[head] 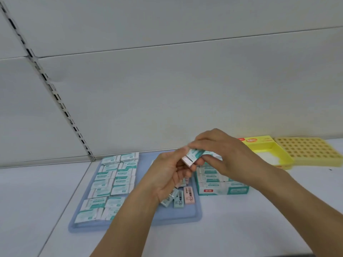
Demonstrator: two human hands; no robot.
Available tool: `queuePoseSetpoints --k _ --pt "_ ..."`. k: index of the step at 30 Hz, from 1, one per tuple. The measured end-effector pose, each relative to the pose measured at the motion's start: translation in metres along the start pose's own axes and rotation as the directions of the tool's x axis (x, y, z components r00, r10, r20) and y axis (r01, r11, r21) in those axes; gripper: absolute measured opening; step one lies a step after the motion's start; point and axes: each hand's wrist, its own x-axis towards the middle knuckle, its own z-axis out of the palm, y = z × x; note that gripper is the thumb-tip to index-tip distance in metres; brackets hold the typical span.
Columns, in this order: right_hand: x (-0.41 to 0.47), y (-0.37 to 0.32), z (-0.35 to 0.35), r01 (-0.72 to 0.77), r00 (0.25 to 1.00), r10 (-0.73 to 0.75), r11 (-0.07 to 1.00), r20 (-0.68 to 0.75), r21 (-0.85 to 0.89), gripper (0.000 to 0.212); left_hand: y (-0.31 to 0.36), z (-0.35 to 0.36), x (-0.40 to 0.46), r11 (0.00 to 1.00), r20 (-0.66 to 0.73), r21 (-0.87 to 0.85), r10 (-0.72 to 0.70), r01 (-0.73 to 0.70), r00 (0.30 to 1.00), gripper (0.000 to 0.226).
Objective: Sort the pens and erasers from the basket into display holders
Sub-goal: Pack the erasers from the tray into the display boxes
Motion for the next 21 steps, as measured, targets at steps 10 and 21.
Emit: queuePoseSetpoints --k 10,21 --pt "-0.030 0.034 -0.023 -0.467 0.826 0.539 0.819 0.167 -0.334 0.032 -0.035 0.016 0.025 -0.161 0.301 0.947 0.141 -0.278 0.943 0.053" --pt "-0.033 0.043 0.006 -0.446 0.819 0.557 0.771 0.141 -0.455 0.014 -0.050 0.017 0.028 -0.246 0.276 0.940 0.141 -0.236 0.951 0.101"
